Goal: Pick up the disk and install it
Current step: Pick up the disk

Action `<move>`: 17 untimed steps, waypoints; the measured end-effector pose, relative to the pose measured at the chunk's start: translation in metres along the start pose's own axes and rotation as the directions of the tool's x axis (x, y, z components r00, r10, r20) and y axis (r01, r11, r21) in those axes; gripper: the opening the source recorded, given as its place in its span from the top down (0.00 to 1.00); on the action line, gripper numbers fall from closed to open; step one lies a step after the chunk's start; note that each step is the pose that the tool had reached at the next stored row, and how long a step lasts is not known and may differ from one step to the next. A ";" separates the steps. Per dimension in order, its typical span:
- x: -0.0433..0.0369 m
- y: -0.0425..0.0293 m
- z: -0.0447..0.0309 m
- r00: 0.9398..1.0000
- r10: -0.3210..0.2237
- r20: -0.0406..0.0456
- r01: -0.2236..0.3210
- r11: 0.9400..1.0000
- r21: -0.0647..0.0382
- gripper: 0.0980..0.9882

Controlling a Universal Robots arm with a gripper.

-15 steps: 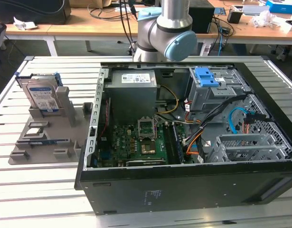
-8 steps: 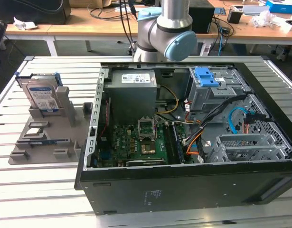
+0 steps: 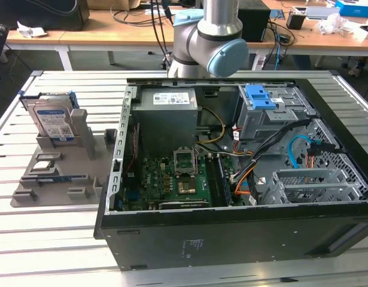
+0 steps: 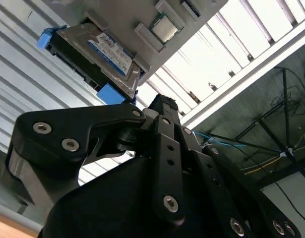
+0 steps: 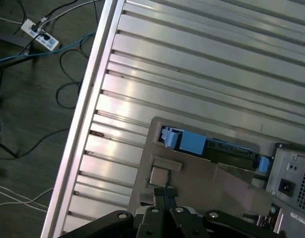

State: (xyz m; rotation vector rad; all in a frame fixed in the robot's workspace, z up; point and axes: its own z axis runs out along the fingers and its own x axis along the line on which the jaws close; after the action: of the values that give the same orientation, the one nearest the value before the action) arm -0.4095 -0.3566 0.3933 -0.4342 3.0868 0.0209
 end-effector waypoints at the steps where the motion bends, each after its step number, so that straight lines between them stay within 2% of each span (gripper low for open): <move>1: 0.0000 0.0000 0.0000 1.000 -0.011 0.000 0.011 1.000 0.000 0.99; 8: 0.0000 0.0000 0.0000 0.995 -0.103 -0.001 0.103 0.995 -0.003 0.99; 11: 0.0000 0.0000 0.0000 0.989 -0.146 -0.001 0.146 0.989 -0.004 0.99; 17: 0.0000 0.0000 0.0000 0.974 -0.227 -0.002 0.227 0.974 -0.006 0.99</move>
State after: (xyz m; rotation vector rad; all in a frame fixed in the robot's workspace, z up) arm -0.4095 -0.3566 0.3933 -0.7848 3.0185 0.0250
